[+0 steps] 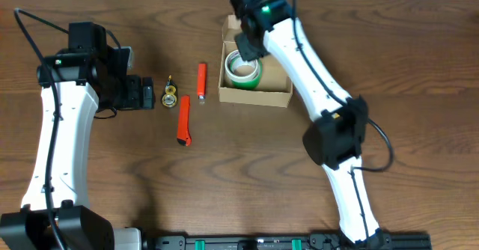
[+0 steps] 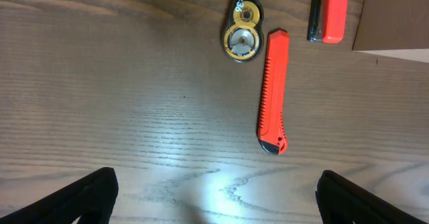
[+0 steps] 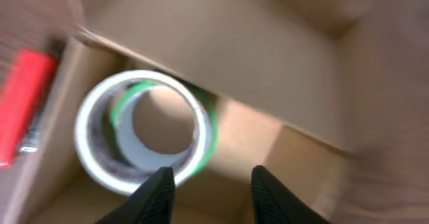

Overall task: Pack container
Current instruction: 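Carry the white tape into the box onto the green tape, release, then move the right gripper to the yellow sticky-note pad and grasp it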

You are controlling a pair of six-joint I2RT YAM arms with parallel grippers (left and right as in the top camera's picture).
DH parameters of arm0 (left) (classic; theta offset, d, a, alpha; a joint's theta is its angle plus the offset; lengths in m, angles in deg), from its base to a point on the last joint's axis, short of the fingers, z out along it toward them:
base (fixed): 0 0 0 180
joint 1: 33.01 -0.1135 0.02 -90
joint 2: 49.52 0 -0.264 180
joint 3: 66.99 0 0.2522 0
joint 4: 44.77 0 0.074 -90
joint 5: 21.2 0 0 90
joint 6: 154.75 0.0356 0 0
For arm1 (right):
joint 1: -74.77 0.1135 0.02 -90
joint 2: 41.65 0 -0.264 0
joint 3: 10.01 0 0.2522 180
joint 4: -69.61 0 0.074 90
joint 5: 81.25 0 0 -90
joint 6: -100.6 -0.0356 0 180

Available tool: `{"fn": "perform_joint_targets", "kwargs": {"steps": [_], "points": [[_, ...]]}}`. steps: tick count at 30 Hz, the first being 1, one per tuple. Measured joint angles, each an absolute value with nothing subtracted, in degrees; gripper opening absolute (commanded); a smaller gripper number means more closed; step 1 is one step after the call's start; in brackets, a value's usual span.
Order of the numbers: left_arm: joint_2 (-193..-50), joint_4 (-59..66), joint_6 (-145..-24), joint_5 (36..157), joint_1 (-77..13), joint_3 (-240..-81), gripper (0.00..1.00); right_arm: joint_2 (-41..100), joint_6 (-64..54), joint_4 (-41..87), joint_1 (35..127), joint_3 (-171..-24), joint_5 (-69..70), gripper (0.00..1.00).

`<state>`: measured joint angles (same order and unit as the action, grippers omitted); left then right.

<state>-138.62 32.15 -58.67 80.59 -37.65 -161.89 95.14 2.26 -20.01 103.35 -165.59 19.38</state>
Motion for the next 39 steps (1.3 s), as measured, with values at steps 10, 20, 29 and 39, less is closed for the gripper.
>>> {"fn": "perform_joint_targets", "kwargs": {"steps": [10,20,29,39], "points": [[-138.62,32.15,-58.67,80.59,-37.65,-161.89,0.96,73.92,2.15,-21.30,97.93,-164.95,25.61,0.43],[-138.62,32.15,-58.67,80.61,-37.65,-161.89,0.95,69.15,0.34,-15.59,76.27,-133.17,19.69,0.50],[-138.62,32.13,-58.67,80.57,-37.65,-161.89,0.95,70.48,3.03,-9.34,77.43,-110.01,15.25,0.69],[-138.62,32.13,-58.67,80.59,-37.65,-161.89,0.95,70.46,12.89,-6.19,78.28,-108.30,12.32,0.86]]}}
